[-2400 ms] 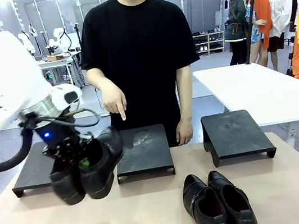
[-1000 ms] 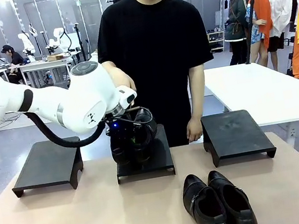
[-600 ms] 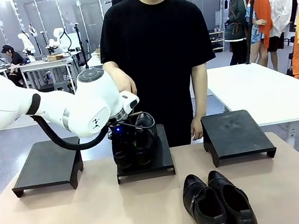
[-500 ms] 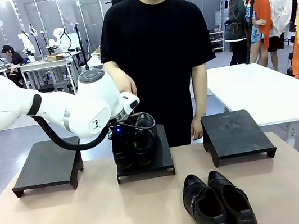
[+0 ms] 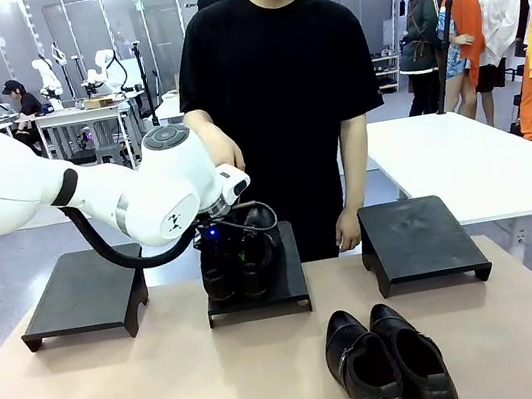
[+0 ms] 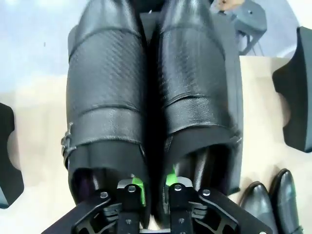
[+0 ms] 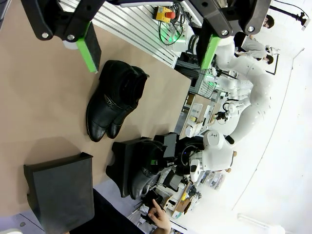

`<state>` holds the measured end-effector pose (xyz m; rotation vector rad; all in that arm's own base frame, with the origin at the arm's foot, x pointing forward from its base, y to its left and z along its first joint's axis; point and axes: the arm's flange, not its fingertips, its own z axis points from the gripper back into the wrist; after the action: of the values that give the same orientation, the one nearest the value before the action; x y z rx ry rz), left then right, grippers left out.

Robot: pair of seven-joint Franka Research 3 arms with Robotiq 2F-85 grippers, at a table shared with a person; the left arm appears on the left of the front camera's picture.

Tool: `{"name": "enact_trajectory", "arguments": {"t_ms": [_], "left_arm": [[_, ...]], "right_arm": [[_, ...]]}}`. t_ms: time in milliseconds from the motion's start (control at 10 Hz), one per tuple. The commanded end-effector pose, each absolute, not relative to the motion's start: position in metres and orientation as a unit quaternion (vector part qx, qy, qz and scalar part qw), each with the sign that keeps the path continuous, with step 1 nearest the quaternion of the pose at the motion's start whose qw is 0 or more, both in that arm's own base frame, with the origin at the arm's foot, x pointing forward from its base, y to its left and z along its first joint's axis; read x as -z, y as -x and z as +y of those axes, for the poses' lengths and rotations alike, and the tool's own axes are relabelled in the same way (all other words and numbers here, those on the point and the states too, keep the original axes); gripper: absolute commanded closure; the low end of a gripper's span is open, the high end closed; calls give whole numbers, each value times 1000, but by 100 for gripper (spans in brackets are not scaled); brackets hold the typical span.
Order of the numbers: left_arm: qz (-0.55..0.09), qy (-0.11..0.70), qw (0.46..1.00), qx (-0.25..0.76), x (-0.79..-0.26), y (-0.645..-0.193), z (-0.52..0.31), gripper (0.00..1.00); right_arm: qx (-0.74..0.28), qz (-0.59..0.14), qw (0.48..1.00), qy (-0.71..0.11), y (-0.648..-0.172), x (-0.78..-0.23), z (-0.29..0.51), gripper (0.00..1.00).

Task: Place the shoes on the stand as instructed by the person.
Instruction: Pick up one pair of Shoes and place it on the Shoes Stand indicated by the person.

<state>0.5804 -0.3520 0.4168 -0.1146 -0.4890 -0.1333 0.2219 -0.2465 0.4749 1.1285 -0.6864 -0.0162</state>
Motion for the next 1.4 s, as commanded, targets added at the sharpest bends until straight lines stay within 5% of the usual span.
{"name": "enact_trajectory", "arguments": {"t_ms": [0,100,300,400,500,800,1300], "left_arm": [[-267,59,961,49,-422,-586,-363,19],[-266,64,961,50,-425,-585,-365,0],[-263,69,961,45,-430,-581,-365,0],[-265,68,961,41,-433,-580,-365,8],[-266,70,961,39,-436,-578,-365,0],[-224,55,966,115,-451,-554,-360,0],[-259,73,962,53,-441,-579,-363,0]], "right_arm": [[-1,-329,785,-524,-222,-476,-247,0],[-1,-329,785,-524,-222,-476,-247,0],[-1,-329,785,-524,-222,-476,-247,0],[-1,-329,785,-524,-222,-476,-247,0],[-1,-329,785,-524,-222,-476,-247,0],[-1,-329,785,-524,-222,-476,-247,0],[-1,-329,785,-524,-222,-476,-247,0]]}}
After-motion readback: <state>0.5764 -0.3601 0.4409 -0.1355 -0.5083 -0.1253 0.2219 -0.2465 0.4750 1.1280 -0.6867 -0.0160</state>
